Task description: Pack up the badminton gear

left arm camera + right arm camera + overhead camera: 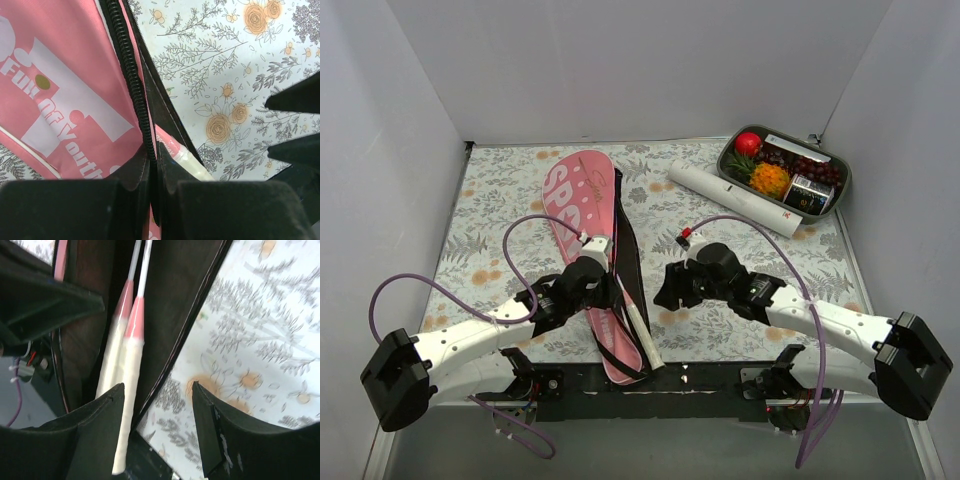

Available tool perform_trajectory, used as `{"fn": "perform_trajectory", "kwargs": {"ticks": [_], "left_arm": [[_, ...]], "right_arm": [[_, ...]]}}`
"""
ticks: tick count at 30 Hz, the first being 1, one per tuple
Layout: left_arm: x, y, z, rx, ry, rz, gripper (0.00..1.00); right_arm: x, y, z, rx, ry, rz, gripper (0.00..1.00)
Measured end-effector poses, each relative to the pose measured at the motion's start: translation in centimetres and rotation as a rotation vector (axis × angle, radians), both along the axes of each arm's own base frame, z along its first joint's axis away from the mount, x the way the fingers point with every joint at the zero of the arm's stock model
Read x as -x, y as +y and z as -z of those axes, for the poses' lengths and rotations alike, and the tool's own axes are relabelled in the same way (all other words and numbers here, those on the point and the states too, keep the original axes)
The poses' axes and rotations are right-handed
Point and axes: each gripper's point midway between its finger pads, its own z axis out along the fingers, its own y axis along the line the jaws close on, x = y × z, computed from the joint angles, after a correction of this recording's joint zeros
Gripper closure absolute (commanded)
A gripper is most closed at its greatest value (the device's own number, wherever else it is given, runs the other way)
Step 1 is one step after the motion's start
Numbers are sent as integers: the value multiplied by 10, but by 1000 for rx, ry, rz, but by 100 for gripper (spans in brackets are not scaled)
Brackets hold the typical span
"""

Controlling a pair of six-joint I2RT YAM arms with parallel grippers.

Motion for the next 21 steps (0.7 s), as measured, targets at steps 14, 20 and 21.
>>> {"fn": "perform_trajectory", "kwargs": {"ticks": [14,20,21], "left_arm": [[-2,-7,-2,26,-21,23,100],[-2,-7,-2,25,-23,26,100],[-2,-7,-2,24,-24,27,100]], "right_arm": [[61,8,18,-95,192,-104,38],[72,20,26,-93,224,-135,42],[74,21,27,-91,228,-138,43]]}}
